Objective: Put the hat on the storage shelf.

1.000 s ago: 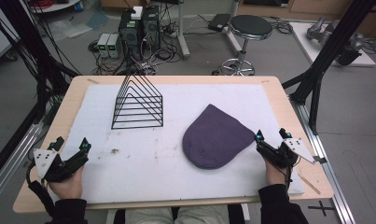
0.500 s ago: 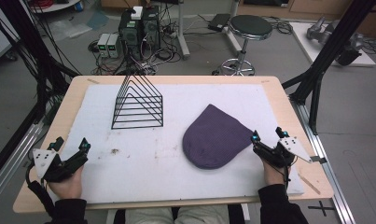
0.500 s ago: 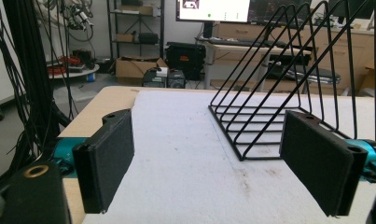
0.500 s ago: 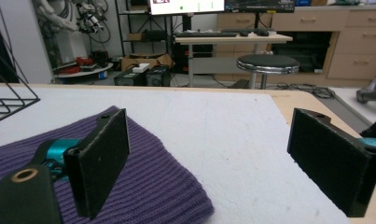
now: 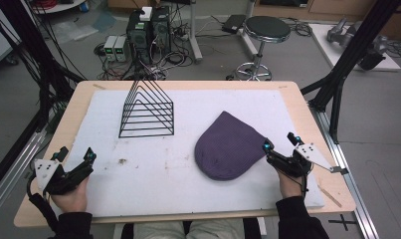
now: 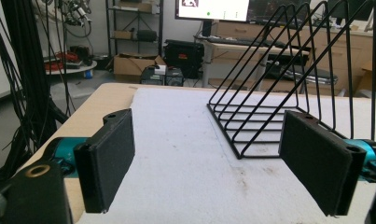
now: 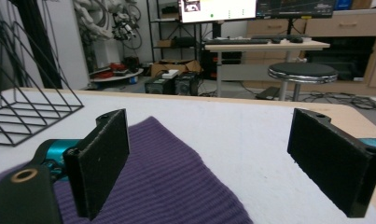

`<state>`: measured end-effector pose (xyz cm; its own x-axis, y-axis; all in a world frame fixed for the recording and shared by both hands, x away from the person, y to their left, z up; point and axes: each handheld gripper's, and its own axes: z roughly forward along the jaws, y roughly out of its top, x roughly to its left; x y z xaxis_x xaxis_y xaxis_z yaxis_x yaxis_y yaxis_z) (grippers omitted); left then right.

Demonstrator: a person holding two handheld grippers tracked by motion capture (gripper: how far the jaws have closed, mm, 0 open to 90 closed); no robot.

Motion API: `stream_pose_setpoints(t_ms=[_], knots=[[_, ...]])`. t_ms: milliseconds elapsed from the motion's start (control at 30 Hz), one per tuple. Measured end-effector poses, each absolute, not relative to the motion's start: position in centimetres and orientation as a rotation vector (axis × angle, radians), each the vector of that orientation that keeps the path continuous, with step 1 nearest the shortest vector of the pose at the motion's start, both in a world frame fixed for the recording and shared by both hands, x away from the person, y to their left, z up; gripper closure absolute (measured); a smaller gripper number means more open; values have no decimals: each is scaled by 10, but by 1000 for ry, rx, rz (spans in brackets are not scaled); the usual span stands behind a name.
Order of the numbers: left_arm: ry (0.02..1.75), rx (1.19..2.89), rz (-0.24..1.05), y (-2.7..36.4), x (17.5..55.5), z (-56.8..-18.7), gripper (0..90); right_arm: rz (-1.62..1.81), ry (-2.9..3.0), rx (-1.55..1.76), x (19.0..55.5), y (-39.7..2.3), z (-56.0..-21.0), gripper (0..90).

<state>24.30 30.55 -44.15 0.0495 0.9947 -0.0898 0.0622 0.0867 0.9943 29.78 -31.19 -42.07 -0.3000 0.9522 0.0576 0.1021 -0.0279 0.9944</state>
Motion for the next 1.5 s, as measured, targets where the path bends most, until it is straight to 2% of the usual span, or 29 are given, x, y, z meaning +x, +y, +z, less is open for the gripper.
stream_pose_setpoints(t_ms=[567,1500], knots=[[1251,1210,1065,306,243,-442,189,1541,1667,1041,303,-280,-396,118],[1247,1225,1046,307,245,-443,201,1396,2183,795,319,-231,-400,117]])
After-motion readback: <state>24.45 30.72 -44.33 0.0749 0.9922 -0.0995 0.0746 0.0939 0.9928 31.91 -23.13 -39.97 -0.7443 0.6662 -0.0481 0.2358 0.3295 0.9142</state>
